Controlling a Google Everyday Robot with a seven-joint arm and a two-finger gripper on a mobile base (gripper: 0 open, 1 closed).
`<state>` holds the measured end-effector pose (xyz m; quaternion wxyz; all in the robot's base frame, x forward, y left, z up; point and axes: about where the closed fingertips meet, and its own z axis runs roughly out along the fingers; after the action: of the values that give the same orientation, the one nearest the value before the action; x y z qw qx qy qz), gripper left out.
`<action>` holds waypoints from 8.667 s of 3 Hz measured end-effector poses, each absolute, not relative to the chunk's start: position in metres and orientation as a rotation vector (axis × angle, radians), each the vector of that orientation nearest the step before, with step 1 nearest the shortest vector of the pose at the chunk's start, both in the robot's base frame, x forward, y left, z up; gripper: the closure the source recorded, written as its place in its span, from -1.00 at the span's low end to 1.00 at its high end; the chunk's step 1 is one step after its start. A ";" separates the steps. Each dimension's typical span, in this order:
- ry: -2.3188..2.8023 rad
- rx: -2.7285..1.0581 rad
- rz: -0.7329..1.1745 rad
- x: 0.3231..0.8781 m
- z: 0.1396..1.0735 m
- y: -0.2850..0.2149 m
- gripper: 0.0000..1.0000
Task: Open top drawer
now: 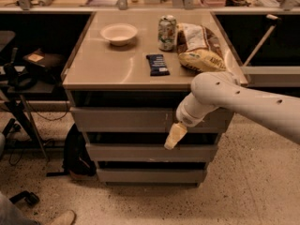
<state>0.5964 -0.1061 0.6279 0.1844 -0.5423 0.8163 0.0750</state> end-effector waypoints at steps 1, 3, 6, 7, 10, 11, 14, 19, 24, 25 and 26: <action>2.301 -1.529 0.212 0.596 0.633 -0.106 -1.00; 2.301 -1.529 0.212 0.596 0.633 -0.106 -0.16; 2.301 -1.529 0.212 0.597 0.642 -0.107 1.00; 2.301 -1.529 0.212 0.598 0.649 -0.109 1.00; 2.304 -1.523 0.207 0.589 0.650 -0.112 1.00; 2.312 -1.515 0.199 0.579 0.650 -0.112 1.00; 2.323 -1.499 0.188 0.562 0.650 -0.114 1.00; 2.363 -1.436 0.149 0.507 0.650 -0.114 1.00; 2.404 -1.351 0.107 0.451 0.649 -0.114 1.00; 2.404 -1.351 0.107 0.451 0.650 -0.114 1.00; 2.414 -1.329 0.097 0.438 0.649 -0.114 1.00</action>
Offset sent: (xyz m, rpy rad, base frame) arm 0.0000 0.0000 0.0042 0.0000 0.0000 0.0000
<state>0.4379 -0.1137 0.6492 0.1909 -0.4729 0.8595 0.0345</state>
